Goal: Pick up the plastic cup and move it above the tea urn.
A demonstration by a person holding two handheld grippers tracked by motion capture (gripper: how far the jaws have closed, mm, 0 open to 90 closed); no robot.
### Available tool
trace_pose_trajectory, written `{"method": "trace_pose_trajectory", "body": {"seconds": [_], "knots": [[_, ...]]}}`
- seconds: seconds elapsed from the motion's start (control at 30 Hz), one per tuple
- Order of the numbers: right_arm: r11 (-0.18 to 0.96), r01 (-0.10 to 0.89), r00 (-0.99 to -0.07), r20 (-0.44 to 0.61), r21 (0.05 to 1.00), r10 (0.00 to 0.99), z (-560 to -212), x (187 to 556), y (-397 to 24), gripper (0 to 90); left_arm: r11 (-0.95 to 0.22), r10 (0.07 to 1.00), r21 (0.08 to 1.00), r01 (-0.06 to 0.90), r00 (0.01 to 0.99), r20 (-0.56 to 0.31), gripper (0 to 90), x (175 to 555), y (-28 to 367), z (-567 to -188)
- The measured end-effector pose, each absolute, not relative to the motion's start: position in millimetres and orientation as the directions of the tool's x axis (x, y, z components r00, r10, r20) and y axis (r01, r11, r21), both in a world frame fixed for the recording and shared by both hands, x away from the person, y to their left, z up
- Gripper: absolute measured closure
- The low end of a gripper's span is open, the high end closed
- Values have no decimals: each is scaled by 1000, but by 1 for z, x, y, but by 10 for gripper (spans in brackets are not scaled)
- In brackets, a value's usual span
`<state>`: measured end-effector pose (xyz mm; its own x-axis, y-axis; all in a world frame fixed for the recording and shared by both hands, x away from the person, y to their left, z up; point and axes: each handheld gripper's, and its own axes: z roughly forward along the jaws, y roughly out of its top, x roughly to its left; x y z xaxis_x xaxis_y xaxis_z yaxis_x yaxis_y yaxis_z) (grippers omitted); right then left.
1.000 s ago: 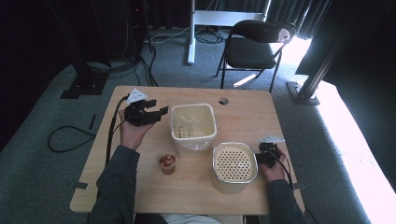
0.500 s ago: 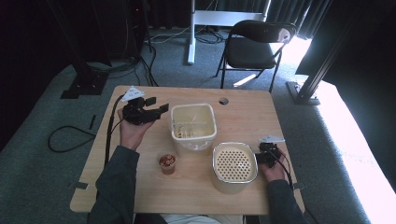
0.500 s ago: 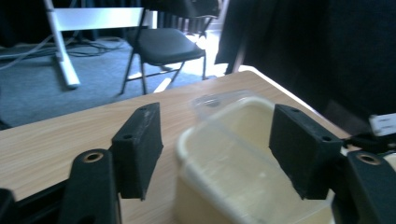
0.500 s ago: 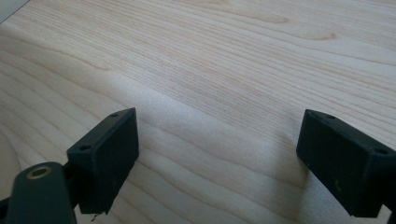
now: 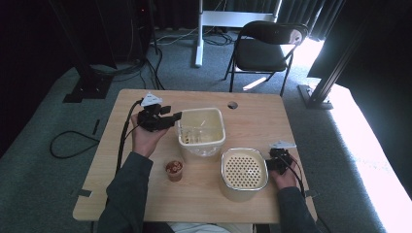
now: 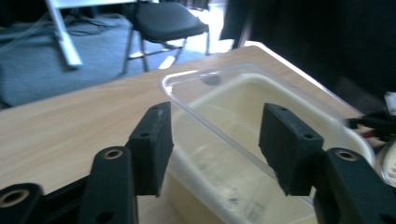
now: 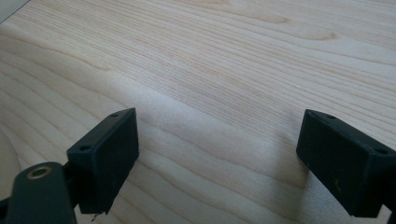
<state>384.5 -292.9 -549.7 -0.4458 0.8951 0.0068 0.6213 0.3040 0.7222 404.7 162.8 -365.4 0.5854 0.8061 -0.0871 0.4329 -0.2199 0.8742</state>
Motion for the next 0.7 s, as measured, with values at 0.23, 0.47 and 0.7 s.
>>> {"method": "trace_pose_trajectory", "body": {"seconds": [0.23, 0.47, 0.7], "knots": [[305, 621, -446, 6, 722, 895, -550, 385, -293, 124, -252, 834, 868, 428, 551, -30, 537, 402, 170, -361], [304, 621, -446, 6, 722, 895, -550, 384, -293, 124, -250, 854, 870, 424, 520, -8, 537, 402, 176, -358], [304, 621, -446, 6, 722, 895, -550, 385, -293, 124, -255, 877, 871, 420, 480, 25, 534, 402, 182, -354]]}}
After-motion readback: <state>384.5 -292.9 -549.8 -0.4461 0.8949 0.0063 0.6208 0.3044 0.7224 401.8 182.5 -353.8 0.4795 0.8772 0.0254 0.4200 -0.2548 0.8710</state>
